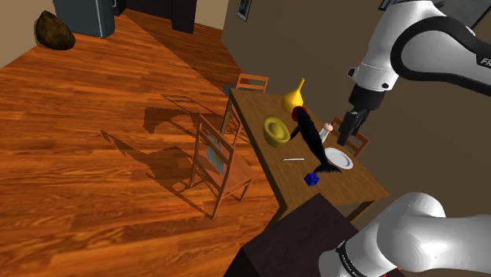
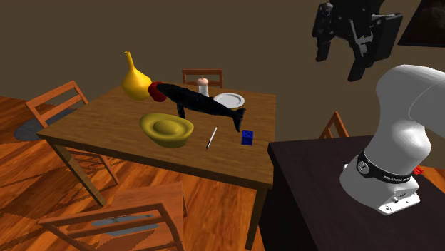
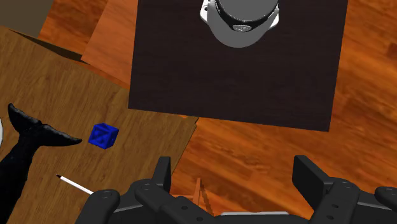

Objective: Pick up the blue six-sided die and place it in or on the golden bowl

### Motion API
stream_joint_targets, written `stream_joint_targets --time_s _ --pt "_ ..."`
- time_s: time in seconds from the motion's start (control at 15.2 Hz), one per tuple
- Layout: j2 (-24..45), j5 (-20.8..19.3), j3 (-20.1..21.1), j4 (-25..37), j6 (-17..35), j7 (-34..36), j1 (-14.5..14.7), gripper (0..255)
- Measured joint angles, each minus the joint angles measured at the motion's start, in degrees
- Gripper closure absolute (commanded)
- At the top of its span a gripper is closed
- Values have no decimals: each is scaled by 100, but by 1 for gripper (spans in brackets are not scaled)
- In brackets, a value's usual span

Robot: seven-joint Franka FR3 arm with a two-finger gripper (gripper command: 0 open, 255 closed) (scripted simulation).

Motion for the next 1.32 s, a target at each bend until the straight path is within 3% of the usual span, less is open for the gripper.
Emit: stream_joint_targets --time_s 0.4,0.92,1.32 --pt "-107 -282 -376 -629 632 -296 -137 0" --pt "330 -926 -1259 -1589 2262 -891 -505 0" --pt "1148 -1373 -1992 -1971 3655 -1341 -762 0"
